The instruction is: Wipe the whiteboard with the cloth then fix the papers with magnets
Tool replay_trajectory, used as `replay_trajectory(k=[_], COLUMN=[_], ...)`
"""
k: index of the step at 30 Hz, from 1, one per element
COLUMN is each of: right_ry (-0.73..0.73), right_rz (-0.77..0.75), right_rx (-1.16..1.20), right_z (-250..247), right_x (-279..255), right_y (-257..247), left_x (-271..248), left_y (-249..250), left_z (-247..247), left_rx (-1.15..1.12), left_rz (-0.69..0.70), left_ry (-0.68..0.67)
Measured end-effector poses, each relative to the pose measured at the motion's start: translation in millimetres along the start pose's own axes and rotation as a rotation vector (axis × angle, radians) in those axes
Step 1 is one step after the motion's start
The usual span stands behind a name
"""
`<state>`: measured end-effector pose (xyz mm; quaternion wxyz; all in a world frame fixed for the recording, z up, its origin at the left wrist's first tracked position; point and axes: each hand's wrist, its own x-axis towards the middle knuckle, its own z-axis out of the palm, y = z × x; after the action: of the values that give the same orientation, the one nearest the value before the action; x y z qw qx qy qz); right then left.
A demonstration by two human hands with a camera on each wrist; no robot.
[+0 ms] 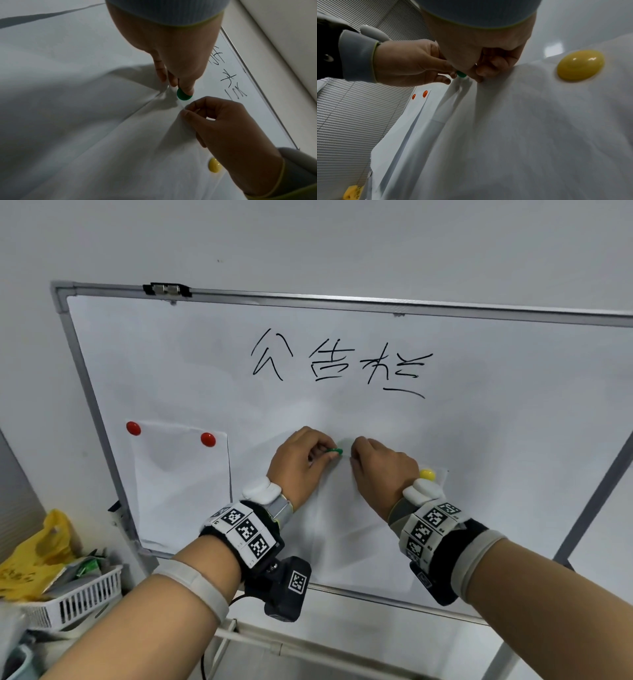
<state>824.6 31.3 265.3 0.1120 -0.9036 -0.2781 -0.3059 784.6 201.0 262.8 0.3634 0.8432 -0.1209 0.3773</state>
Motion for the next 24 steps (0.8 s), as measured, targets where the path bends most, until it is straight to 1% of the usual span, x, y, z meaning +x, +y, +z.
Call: replay_trajectory(k=[2, 4, 10, 15, 19, 24], right_ry=[0.004, -0.005, -0.03, -0.033, -0.042, -0.041], right_rz=[0.001, -0.001, 0.0, 0.001, -0.007, -0.021], right_rx=[0.005, 0.003, 0.005, 0.001, 0.016, 0.103], right_z=[0.8, 1.2, -0.3, -0.7, -1.3, -1.5], right_x=[-1.1, -1.6, -2.2, -2.3, -3.3, -8.6], right_y=[-0.4, -1.5, -1.2, -3.3, -6.1, -18.2], left_x=[-3.1, -5.6, -8.1, -9.2, -8.6, -10.8], left_y=[-4.6, -8.1, -9.2, -11.9, -10.5, -7.6], left_z=[2.9, 6.2, 15.4, 16.4, 16.0, 12.6], left_rx=[0.033, 0.049, 0.077, 0.104, 0.12, 0.124], left_rz=[-0.03, -0.047, -0.06, -0.059, -0.089, -0.104], left_ry=[-0.066, -0.089, -0.081, -0.052, -0.025, -0.025])
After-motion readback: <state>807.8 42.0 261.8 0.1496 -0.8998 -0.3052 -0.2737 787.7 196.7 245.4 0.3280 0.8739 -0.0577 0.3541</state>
